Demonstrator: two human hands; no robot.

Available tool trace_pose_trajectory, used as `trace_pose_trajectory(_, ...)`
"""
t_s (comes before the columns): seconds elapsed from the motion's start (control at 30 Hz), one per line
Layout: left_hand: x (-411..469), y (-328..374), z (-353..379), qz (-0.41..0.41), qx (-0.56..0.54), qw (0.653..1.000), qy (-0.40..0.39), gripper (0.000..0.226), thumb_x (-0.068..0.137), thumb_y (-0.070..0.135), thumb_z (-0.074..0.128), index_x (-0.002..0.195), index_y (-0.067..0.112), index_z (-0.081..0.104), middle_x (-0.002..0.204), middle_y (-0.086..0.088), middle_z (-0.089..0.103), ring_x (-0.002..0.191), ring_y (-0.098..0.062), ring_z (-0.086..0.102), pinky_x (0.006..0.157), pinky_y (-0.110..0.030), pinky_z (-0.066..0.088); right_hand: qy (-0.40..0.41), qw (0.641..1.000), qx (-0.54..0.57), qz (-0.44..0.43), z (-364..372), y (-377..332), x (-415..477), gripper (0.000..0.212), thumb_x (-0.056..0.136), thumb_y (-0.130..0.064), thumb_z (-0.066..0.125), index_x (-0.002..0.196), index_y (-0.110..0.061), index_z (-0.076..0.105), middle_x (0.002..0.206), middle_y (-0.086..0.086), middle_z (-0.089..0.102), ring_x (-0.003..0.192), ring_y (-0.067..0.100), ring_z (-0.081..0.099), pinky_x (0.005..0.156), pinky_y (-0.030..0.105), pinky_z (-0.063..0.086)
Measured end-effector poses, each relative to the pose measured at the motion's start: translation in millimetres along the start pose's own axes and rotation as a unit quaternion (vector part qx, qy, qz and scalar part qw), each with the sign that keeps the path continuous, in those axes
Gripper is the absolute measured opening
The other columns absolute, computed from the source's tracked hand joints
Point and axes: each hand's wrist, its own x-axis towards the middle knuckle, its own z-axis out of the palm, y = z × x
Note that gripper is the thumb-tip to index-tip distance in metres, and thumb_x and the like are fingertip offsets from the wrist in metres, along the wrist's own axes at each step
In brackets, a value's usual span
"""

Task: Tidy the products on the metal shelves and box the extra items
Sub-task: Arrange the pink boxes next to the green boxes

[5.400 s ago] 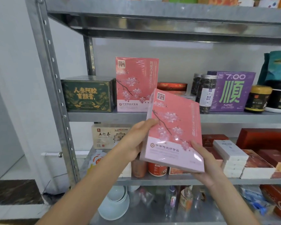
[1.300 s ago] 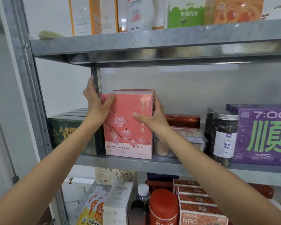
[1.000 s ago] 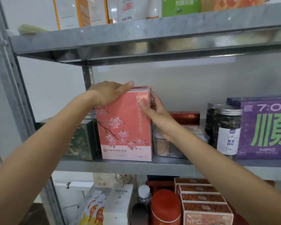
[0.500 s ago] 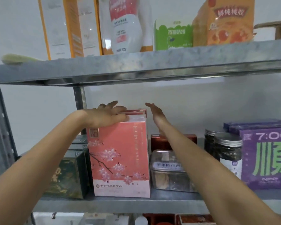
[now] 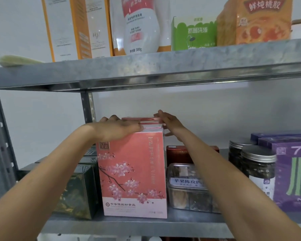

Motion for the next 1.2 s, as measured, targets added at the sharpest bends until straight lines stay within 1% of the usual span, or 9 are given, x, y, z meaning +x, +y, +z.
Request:
trace_pose_trajectory(0.07,-1.0,-0.4,0.3,-0.008,-0.008,1.0,0.0,0.075,0.06,0.09,0.014,0.132,0.072,0.026,0.156,-0.005,0.024,0.149,-0.029,-0.001,0.119,-0.053,-0.001,0.006,1.0,-0.019,-0.006,-3.7,2.1,-2.4,0.033,0.095,-0.046,0.053,0.123,-0.029,0.057,0.12,-0.002,0.061,0.107,0.022,0.057,0.086,0.044,0.055)
trace_pose_trajectory(0.23,-3.1,2.6,0.7,0.002,-0.006,1.0,0.003,0.069,0.068,0.083,0.015,0.133,0.068,0.029,0.158,-0.003,0.023,0.149,-0.027,-0.001,0.118,-0.051,0.0,0.048,0.998,-0.023,-0.025,-4.2,4.0,-6.8,0.048,0.086,-0.018,0.072,0.131,-0.023,0.056,0.125,0.009,0.059,0.098,0.022,0.061,0.06,0.026,0.053)
trace_pose_trajectory(0.4,-2.2,2.5,2.0,0.028,-0.02,0.999,-0.003,0.048,0.089,0.072,0.018,0.133,0.062,0.034,0.159,0.006,0.022,0.147,-0.019,-0.002,0.117,-0.046,-0.004,0.118,0.989,0.081,-0.039,-0.4,-3.6,-14.2,0.066,0.081,-0.001,0.074,0.14,-0.019,0.049,0.127,0.015,0.058,0.107,0.028,0.06,0.095,0.04,0.052)
trace_pose_trajectory(0.57,1.0,-1.0,1.6,0.01,-0.009,1.0,0.0,0.07,0.069,0.085,0.014,0.135,0.067,0.029,0.16,-0.001,0.02,0.149,-0.025,-0.005,0.119,-0.052,-0.004,0.174,0.976,0.117,-0.06,-11.8,-29.1,-24.4,0.048,0.078,0.004,0.075,0.121,-0.003,0.057,0.113,0.021,0.067,0.103,0.034,0.066,0.091,0.047,0.055)
trace_pose_trajectory(0.77,3.7,-0.7,4.2,0.009,0.002,0.999,0.05,0.085,0.063,0.088,0.011,0.141,0.061,0.029,0.158,-0.005,0.029,0.147,-0.034,0.012,0.117,-0.051,0.011,0.169,0.969,0.043,-0.176,-16.6,-50.4,-49.2,0.039,0.076,0.002,0.077,0.096,-0.011,0.046,0.078,-0.004,0.048,0.074,0.011,0.048,0.059,0.007,0.042)
trace_pose_trajectory(0.87,0.3,2.9,10.6,0.041,0.032,0.991,0.122,0.084,0.081,0.086,0.009,0.135,0.039,0.053,0.137,0.0,0.057,0.121,-0.023,0.051,0.096,-0.038,0.039,0.193,0.96,0.016,-0.204,-19.1,-49.9,-59.4,0.041,0.077,0.002,0.076,0.096,-0.011,0.042,0.075,-0.006,0.042,0.067,0.006,0.043,0.056,0.005,0.037)
trace_pose_trajectory(0.93,-3.8,5.7,15.9,0.08,0.057,0.971,0.22,0.09,0.081,0.081,0.0,0.094,0.025,0.069,0.089,0.0,0.07,0.079,-0.016,0.06,0.065,-0.029,0.039,0.206,0.952,-0.012,-0.225,-22.1,-49.3,-66.1,0.043,0.077,0.003,0.076,0.1,-0.013,0.043,0.075,-0.008,0.042,0.065,0.004,0.042,0.056,0.008,0.038)
trace_pose_trajectory(1.0,-11.3,10.0,21.0,0.108,0.092,0.938,0.317,0.089,0.078,0.077,-0.003,0.066,0.014,0.059,0.062,-0.001,0.057,0.06,-0.019,0.056,0.054,-0.028,0.034,0.219,0.944,-0.044,-0.245,-26.1,-50.5,-74.0,0.045,0.077,0.004,0.076,0.102,-0.013,0.042,0.074,-0.008,0.042,0.062,0.006,0.042,0.056,0.012,0.038)
trace_pose_trajectory(1.2,-34.3,9.5,48.9,0.155,0.12,0.863,0.466,0.077,0.089,0.066,0.025,0.093,0.004,0.071,0.087,-0.013,0.071,0.082,-0.031,0.064,0.076,-0.041,0.047,0.218,0.921,-0.124,-0.298,-36.6,-60.7,-104.7,0.043,0.076,0.003,0.075,0.1,-0.012,0.043,0.075,-0.011,0.04,0.065,0.004,0.039,0.057,0.009,0.034)
